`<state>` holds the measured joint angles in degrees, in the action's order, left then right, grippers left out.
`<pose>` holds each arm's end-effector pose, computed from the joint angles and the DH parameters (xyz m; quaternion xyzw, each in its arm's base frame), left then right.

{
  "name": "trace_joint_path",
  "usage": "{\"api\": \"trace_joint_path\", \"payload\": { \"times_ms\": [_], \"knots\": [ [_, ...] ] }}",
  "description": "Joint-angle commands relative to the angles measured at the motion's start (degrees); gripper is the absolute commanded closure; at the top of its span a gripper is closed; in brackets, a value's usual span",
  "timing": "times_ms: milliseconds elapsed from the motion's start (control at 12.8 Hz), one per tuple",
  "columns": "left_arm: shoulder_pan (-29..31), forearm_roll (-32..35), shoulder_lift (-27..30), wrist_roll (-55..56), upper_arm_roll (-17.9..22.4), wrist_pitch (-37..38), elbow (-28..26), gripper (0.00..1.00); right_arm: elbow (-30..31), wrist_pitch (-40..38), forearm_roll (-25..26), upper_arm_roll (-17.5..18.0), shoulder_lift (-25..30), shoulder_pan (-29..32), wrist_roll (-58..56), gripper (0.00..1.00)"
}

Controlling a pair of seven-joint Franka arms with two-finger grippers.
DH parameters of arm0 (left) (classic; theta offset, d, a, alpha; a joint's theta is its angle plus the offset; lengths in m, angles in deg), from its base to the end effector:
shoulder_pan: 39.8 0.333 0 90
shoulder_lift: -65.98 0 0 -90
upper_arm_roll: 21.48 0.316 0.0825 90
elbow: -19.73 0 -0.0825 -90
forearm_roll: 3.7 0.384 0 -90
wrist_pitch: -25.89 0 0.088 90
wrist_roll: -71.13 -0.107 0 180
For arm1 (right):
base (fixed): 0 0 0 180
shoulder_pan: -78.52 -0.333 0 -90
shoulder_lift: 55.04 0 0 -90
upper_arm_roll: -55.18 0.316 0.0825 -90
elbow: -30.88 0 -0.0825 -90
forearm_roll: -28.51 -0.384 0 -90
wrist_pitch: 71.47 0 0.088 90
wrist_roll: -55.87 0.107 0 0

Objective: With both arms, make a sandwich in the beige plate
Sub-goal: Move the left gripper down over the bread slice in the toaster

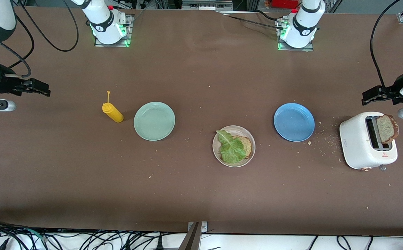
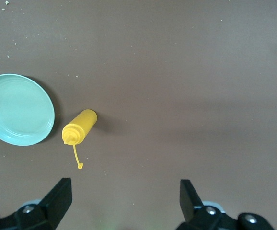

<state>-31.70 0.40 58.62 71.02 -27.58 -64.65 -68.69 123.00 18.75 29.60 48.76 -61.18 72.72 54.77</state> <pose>0.5896 0.0319 0.5652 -0.9984 -0.0146 0.0458 0.0281 0.5797 -0.0054 0.5470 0.9974 0.0048 -0.0700 0.0144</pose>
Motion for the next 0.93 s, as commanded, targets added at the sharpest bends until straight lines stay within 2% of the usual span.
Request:
{"api": "trace_joint_path", "payload": {
  "times_ms": [0,389,545,857],
  "knots": [
    [0.1,1.6,-0.8,-0.2,-0.5,0.9,1.9,0.0,0.5,0.6,-0.4,0.7,0.4,0.4,0.0,0.0],
    [3.8,1.4,-1.2,-0.4,-0.5,0.8,1.9,0.0,0.5,0.6,-0.5,0.7,0.0,0.4,0.1,0.0],
    [6.9,1.1,-3.6,-0.9,-0.5,0.6,2.4,0.0,0.5,0.6,-0.6,0.6,-0.1,0.4,0.1,0.0],
    [12.1,0.9,-7.8,-7.8,-0.5,-10.2,3.1,0.0,0.4,0.9,-0.6,0.6,-0.3,0.3,0.1,0.0]
  ]
}}
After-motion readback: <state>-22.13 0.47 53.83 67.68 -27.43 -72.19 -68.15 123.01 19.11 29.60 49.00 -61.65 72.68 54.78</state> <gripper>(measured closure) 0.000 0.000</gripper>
